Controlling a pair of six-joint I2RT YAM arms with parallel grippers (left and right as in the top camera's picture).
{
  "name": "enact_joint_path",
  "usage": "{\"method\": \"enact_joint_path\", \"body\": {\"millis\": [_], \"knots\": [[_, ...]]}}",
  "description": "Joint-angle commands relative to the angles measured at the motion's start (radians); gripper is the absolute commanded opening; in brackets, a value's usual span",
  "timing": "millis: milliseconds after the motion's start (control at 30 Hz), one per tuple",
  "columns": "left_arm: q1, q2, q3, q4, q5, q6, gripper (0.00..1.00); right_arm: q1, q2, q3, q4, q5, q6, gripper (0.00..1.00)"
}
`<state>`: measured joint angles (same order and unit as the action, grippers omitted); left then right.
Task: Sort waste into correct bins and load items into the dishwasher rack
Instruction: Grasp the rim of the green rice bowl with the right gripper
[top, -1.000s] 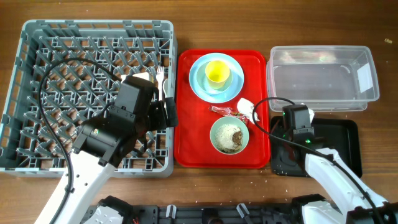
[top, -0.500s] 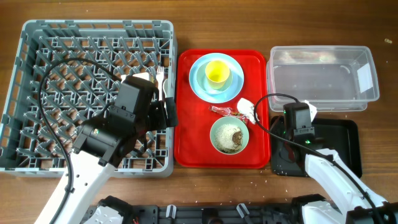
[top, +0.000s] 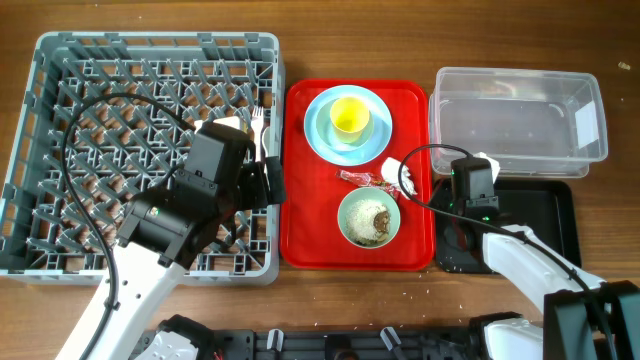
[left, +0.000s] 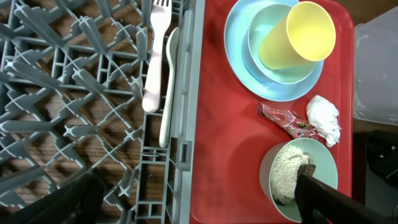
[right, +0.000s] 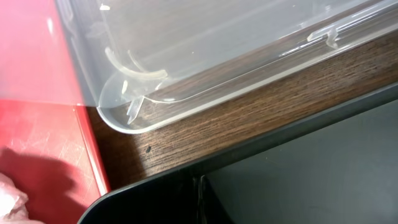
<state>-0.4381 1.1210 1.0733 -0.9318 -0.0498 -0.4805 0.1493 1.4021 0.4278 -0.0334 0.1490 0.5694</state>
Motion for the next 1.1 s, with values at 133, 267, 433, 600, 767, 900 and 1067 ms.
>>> {"method": "enact_joint_path", "body": {"millis": [133, 267, 433, 600, 767, 900, 1067], "knots": [[0.003, 0.001, 0.002, 0.002, 0.008, -0.002, 1.0, 0.002, -0.271, 0.056, -0.265, -0.045, -0.158, 0.05], [0.003, 0.001, 0.002, 0.002, 0.008, -0.002, 1.0, 0.002, -0.563, 0.179, -0.525, -0.357, -0.29, 0.28], [0.003, 0.001, 0.002, 0.002, 0.008, -0.002, 1.0, 0.03, -0.626, 0.182, -0.537, -0.75, -0.335, 0.31], [0.003, 0.001, 0.002, 0.002, 0.008, -0.002, 1.0, 0.198, -0.45, 0.308, -0.633, -0.607, -0.362, 0.24], [0.003, 0.001, 0.002, 0.002, 0.008, -0.002, 1.0, 0.408, -0.113, 0.658, -0.924, -0.407, -0.362, 0.23], [0.003, 0.001, 0.002, 0.002, 0.008, -0.002, 1.0, 0.554, 0.117, 0.657, -0.846, -0.389, -0.349, 0.27], [0.003, 0.001, 0.002, 0.002, 0.008, -0.002, 1.0, 0.57, 0.211, 0.653, -0.824, -0.389, -0.33, 0.24]]}}
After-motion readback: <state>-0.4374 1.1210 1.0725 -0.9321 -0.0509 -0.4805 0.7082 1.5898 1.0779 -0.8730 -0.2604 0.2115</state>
